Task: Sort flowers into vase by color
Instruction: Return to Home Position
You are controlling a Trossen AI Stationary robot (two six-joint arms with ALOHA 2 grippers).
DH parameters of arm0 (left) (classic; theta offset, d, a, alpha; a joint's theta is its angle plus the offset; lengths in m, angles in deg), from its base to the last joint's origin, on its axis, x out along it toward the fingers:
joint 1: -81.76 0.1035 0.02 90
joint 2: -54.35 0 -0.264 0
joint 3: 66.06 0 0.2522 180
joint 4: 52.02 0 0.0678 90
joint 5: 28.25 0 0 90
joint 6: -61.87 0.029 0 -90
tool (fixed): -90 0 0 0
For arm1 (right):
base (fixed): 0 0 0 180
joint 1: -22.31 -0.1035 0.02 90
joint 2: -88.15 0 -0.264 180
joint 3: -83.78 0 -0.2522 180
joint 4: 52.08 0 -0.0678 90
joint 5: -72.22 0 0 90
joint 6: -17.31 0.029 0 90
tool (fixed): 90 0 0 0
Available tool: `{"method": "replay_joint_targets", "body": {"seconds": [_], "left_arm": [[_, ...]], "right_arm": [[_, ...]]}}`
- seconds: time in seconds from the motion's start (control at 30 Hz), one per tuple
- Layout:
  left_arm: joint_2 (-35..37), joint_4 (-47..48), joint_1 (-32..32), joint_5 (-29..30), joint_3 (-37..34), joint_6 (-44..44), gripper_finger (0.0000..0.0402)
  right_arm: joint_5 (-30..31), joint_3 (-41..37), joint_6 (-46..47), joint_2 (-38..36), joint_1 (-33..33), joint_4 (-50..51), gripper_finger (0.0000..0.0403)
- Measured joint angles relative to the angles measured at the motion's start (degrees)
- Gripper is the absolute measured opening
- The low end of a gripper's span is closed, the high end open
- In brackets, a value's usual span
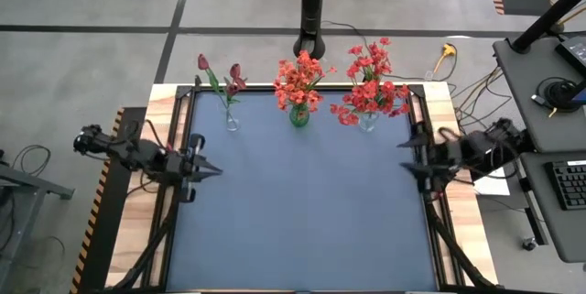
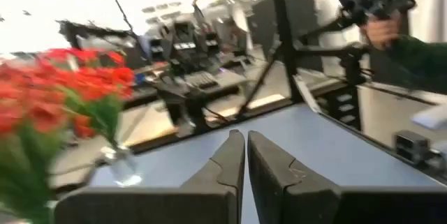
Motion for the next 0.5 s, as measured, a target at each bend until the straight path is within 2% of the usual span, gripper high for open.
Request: {"method": "replay_joint_targets", "body": {"seconds": [0.1,0.2,0.37,0.5], "left_arm": [[4.4,4.3,4.6,-2.2,0.1,0.9,0.0001],[8.3,9.5,10.0,-5.4,-0.3,-1.0,0.0],[8.1,9.8,17.8,-15.1,-2.5,-2.4,0.0],[8.8,8.0,22.0,-16.6,-7.0,-2.8,0.0]], "right_arm": [[0.6,-1.6,-1.1,-5.9,1.3,0.8,0.0215],[0.7,-2.6,-0.7,-5.9,2.6,3.1,0.0215],[-1.0,-5.2,1.9,-4.8,3.6,2.7,0.0215],[-1.6,-11.9,3.5,-4.9,3.8,0.0,0.0215]]}}
